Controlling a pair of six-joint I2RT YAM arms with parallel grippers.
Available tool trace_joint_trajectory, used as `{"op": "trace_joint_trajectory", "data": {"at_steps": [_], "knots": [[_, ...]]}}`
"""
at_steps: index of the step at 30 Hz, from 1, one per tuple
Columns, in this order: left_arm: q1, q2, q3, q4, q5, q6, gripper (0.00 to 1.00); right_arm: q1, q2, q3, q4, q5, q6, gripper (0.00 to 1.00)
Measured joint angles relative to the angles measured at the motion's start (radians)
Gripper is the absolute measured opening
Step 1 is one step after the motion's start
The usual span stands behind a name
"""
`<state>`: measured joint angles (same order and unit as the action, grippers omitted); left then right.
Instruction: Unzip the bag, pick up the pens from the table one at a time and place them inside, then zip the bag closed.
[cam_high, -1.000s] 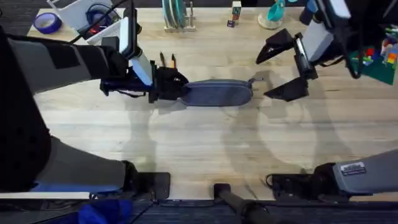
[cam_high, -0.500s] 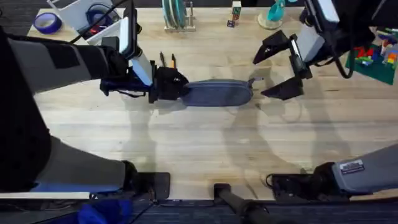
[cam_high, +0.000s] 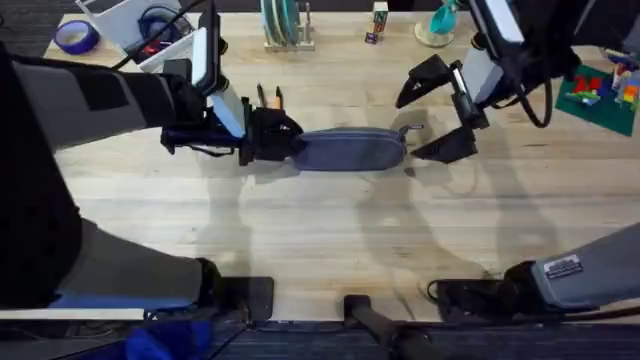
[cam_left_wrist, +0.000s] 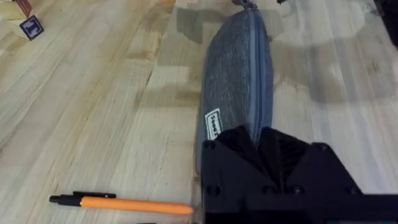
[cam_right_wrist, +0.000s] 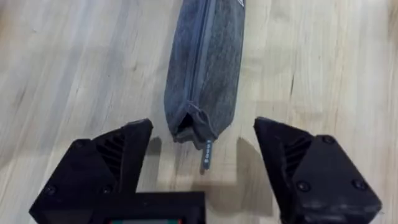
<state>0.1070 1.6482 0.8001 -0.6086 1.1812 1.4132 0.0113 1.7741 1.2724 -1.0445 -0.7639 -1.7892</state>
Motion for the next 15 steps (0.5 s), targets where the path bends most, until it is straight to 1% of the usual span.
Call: {"op": "trace_joint_trajectory", "data": {"at_steps": [15], "knots": [[0.0, 0.0, 0.0, 0.0, 0.0, 0.0, 0.042, 0.0, 0.006, 0.0, 0.012, 0.0, 0.001, 0.996]]}}
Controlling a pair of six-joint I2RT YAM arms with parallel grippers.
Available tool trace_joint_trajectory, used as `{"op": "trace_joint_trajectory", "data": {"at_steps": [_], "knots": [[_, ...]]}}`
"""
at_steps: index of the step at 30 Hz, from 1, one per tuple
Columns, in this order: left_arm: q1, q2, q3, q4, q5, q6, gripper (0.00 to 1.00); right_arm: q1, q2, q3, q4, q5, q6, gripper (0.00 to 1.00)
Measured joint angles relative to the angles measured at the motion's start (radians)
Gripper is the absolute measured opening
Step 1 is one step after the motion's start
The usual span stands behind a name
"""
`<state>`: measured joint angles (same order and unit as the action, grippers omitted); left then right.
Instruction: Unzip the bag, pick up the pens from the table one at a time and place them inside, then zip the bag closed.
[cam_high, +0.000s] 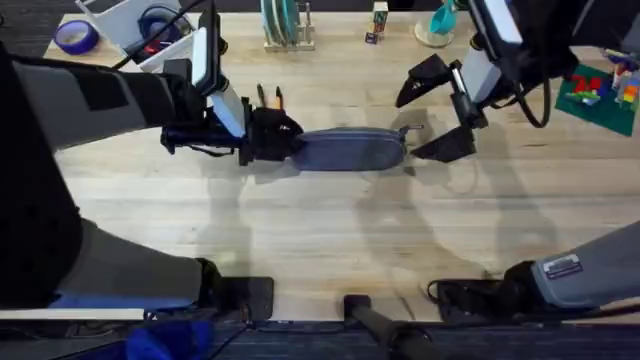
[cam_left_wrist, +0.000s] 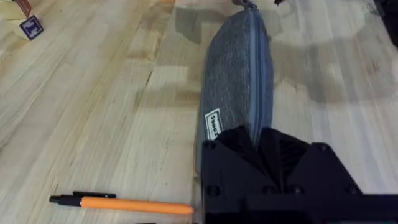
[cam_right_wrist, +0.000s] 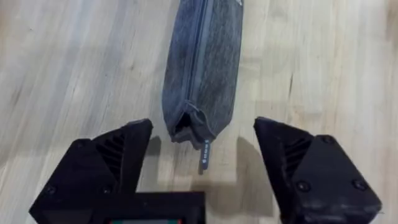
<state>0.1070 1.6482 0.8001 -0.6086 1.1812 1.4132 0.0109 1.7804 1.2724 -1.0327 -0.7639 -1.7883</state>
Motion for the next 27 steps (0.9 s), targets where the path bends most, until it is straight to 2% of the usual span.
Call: {"op": "trace_joint_trajectory", "data": {"at_steps": [21, 24, 27], "knots": [[0.0, 0.0, 0.0, 0.0, 0.0, 0.0, 0.042, 0.0, 0.031, 0.0, 0.001, 0.0, 0.0, 0.995], [0.0, 0.0, 0.0, 0.0, 0.0, 0.0, 0.042, 0.0, 0.031, 0.0, 0.001, 0.0, 0.0, 0.962], [0.0, 0.0, 0.0, 0.0, 0.0, 0.0, 0.042, 0.0, 0.031, 0.0, 0.001, 0.0, 0.0, 0.993]]}}
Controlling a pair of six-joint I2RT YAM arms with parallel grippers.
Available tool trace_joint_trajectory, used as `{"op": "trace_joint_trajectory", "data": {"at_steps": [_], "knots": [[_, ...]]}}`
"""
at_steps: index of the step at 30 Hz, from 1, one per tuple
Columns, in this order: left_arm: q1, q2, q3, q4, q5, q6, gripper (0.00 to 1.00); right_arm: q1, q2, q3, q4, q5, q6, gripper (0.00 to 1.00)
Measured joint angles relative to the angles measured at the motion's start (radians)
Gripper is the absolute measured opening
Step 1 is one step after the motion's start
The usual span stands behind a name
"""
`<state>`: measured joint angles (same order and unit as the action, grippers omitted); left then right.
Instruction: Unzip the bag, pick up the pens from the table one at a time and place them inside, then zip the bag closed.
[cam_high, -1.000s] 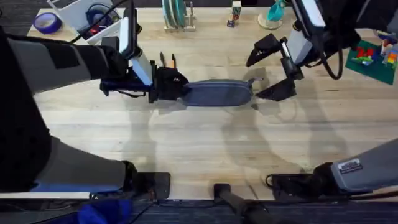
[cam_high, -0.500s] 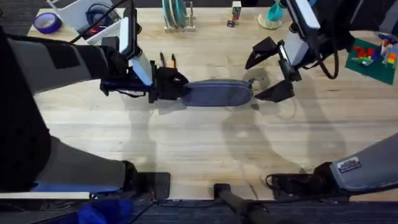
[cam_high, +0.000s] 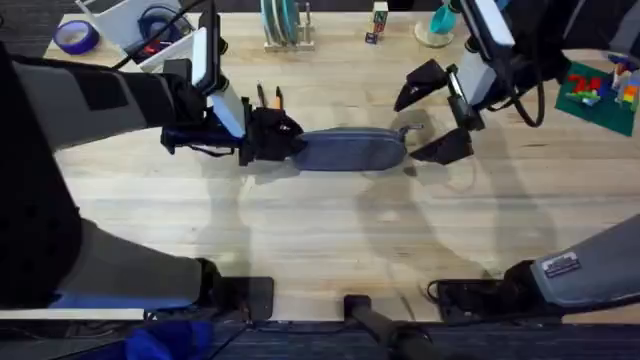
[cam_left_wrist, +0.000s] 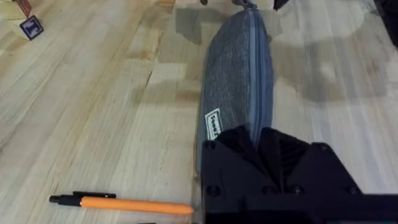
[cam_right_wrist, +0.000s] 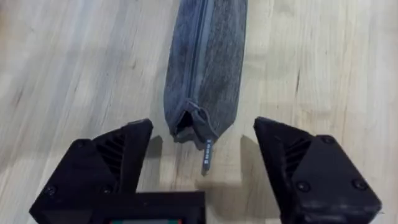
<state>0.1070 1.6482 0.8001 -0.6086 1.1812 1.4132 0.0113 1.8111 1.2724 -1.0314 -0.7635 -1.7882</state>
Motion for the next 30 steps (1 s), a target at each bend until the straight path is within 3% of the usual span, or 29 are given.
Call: {"op": "trace_joint_trajectory", "data": {"at_steps": [8, 9, 13, 15, 30], "knots": [[0.0, 0.0, 0.0, 0.0, 0.0, 0.0, 0.042, 0.0, 0.0, 0.0, 0.0, 0.0, -0.002, 0.968], [0.0, 0.0, 0.0, 0.0, 0.0, 0.0, 0.042, 0.0, 0.0, 0.0, 0.0, 0.0, -0.002, 0.861], [0.0, 0.0, 0.0, 0.0, 0.0, 0.0, 0.042, 0.0, 0.0, 0.0, 0.0, 0.0, 0.0, 0.269], [0.0, 0.0, 0.0, 0.0, 0.0, 0.0, 0.042, 0.0, 0.0, 0.0, -0.002, 0.0, 0.002, 0.06], [0.0, 0.0, 0.0, 0.0, 0.0, 0.0, 0.042, 0.0, 0.0, 0.0, -0.006, 0.0, 0.031, 0.032]]}}
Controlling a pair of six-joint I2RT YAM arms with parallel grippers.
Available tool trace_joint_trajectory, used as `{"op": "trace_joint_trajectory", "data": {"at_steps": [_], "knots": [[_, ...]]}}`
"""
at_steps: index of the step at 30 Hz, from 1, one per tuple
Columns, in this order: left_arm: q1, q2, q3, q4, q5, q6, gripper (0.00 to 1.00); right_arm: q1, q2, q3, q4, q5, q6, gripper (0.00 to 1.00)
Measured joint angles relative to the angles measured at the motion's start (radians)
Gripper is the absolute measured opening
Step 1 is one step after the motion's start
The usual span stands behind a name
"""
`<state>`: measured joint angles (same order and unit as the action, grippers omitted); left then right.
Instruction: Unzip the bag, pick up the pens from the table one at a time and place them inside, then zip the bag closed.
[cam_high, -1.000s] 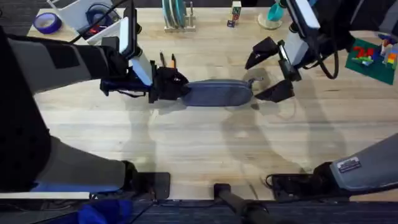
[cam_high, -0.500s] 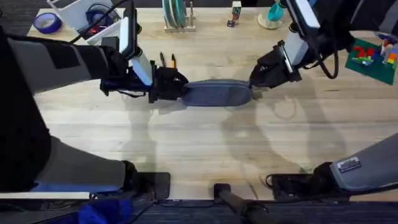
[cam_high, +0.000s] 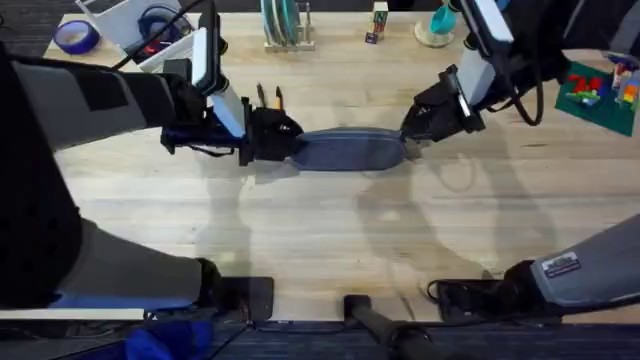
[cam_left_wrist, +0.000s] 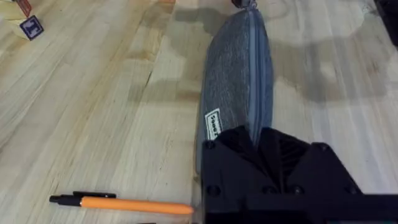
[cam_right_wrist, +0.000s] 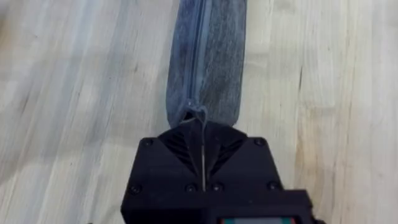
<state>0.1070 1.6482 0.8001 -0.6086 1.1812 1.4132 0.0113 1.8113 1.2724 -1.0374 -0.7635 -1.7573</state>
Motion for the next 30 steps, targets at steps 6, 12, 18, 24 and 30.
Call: {"op": "trace_joint_trajectory", "data": {"at_steps": [6, 12, 18, 24, 30], "knots": [[0.0, 0.0, 0.0, 0.0, 0.0, 0.0, 0.042, 0.0, 0.0, 0.0, -0.015, 0.0, 0.03, 0.03], [0.0, 0.0, 0.0, 0.0, 0.0, 0.0, 0.042, 0.0, 0.0, 0.0, -0.024, -0.031, 0.038, 0.03], [0.0, 0.0, 0.0, 0.0, 0.0, 0.0, 0.042, 0.0, 0.0, 0.0, -0.023, -0.058, 0.044, 0.03], [0.0, 0.0, 0.0, 0.0, 0.0, 0.0, 0.042, 0.0, 0.0, 0.0, -0.022, -0.096, 0.044, 0.03], [0.0, 0.0, 0.0, 0.0, 0.0, 0.0, 0.042, 0.0, 0.0, 0.0, -0.022, -0.121, 0.045, 0.029]]}}
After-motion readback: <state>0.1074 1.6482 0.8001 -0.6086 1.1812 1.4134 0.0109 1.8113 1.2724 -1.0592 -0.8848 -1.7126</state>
